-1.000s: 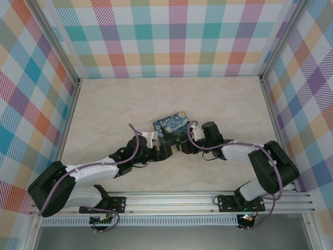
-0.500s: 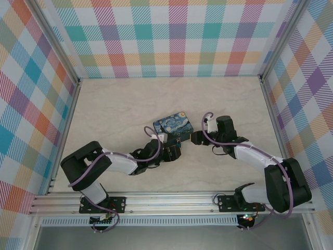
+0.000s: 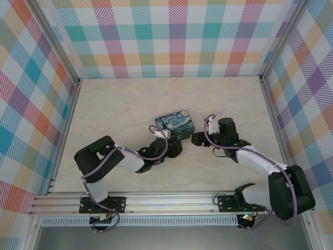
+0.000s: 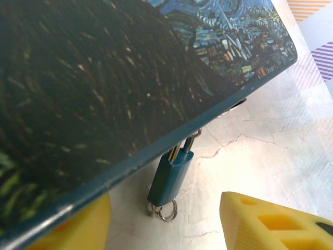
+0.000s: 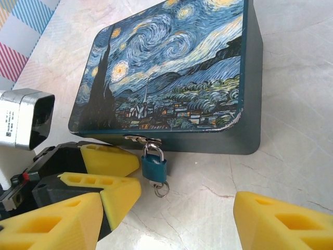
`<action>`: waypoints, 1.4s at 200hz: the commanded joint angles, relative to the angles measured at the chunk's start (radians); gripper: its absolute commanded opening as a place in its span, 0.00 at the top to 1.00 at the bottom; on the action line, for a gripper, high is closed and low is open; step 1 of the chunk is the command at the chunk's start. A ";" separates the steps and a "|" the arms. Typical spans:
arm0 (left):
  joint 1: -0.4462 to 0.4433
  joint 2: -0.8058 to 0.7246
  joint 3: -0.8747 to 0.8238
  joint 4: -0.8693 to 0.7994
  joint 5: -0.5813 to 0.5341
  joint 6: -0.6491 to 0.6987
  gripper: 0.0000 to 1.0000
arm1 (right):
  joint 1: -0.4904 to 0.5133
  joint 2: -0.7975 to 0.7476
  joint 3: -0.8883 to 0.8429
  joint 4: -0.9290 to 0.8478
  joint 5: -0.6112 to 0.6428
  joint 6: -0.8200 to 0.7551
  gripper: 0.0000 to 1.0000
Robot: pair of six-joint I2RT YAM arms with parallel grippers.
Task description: Unlock a padlock with a key
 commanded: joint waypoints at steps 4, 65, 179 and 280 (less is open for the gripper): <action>-0.006 0.048 0.029 0.069 -0.032 0.030 0.45 | -0.003 -0.018 -0.016 0.021 -0.005 -0.015 0.32; -0.004 0.123 0.075 0.105 -0.015 -0.005 0.53 | -0.005 -0.010 -0.033 0.054 -0.021 -0.012 0.32; 0.002 0.076 0.096 0.038 -0.050 -0.075 0.97 | -0.007 -0.058 -0.067 0.029 -0.017 -0.100 0.30; 0.112 -0.207 0.069 -0.216 0.101 -0.393 1.00 | 0.342 -0.153 -0.159 0.288 0.386 -0.549 0.30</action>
